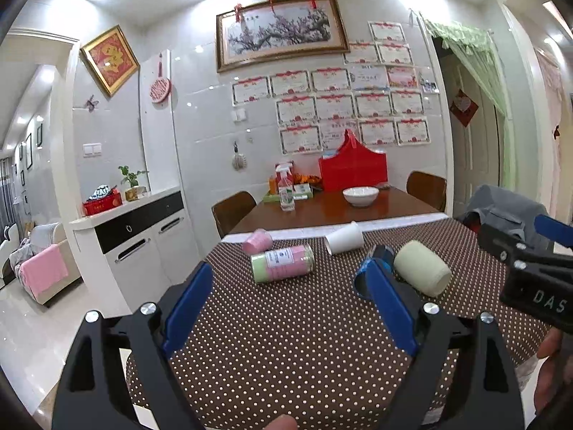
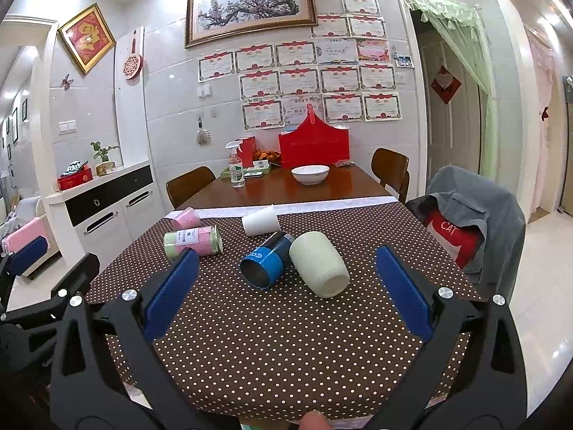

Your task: Flip cup upside down

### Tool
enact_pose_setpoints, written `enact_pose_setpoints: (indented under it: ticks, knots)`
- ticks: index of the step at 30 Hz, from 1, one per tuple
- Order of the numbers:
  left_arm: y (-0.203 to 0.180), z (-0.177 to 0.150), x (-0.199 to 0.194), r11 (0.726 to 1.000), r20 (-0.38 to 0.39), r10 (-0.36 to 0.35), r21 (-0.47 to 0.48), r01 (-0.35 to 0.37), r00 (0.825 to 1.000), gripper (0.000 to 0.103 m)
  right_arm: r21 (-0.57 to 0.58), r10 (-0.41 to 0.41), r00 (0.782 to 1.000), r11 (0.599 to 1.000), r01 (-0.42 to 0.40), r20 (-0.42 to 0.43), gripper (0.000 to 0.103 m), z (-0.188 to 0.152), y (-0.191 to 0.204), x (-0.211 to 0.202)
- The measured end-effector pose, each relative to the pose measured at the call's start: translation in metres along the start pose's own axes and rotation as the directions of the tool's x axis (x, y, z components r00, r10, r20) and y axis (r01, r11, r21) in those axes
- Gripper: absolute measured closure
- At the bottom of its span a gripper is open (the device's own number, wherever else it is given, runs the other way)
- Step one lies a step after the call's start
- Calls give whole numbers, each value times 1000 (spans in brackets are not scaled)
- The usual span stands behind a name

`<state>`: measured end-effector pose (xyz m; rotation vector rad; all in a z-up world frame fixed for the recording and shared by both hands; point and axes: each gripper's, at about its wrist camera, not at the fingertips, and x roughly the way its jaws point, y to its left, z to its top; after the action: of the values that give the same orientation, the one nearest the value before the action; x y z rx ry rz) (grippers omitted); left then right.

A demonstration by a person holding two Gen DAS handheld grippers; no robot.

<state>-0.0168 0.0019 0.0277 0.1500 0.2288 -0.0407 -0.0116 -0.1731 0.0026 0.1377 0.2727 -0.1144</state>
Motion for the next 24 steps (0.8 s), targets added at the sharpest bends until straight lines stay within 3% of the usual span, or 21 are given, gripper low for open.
enact_pose_setpoints:
  ticks: [3,24]
  knots:
    - [0,0,-7,1000,40,14,-7,-14,999,7,-3,-6,1000,1000,6,4,6,2,1,0]
    - [5,2,-2,999,18,3,-41,-2,1000,7,-13,-3,1000,1000,4,21,6,5,2,4]
